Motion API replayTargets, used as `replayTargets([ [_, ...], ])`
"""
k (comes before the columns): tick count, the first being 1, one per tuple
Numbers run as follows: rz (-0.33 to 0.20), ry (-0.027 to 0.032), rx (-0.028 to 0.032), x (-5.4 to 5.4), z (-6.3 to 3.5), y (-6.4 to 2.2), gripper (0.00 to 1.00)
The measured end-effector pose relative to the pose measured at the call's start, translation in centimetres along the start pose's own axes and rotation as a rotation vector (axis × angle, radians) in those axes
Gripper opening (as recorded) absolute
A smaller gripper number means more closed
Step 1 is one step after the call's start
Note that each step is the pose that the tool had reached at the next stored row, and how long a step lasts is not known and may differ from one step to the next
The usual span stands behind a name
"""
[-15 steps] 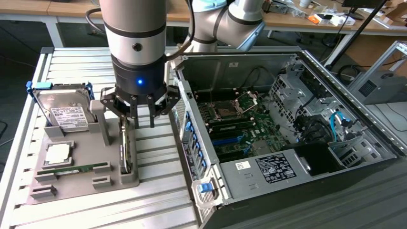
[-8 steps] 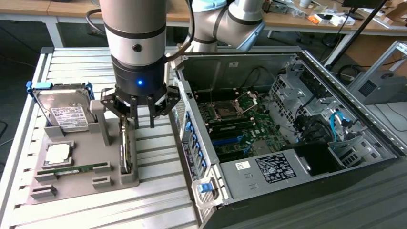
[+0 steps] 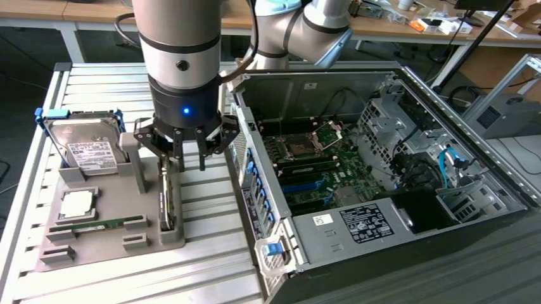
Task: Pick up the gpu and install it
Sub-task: 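Pick up the gpu and move the gpu toward the slot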
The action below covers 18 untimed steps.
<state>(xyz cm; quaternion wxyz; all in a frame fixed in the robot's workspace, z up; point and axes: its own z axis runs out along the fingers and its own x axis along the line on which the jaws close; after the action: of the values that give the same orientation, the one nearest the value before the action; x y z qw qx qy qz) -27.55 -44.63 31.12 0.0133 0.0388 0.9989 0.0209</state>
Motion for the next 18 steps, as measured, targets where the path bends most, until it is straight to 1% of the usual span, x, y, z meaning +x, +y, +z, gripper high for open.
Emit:
replayTargets([
  [12, 0.0, 0.0, 0.0, 0.01, 0.27, -0.01, 0.36],
  [15, 0.0, 0.0, 0.0001, 0.19, 0.37, -0.03, 0.36],
  [18, 0.0, -0.0001, 0.0, 0.64, 0.42, -0.07, 0.36],
])
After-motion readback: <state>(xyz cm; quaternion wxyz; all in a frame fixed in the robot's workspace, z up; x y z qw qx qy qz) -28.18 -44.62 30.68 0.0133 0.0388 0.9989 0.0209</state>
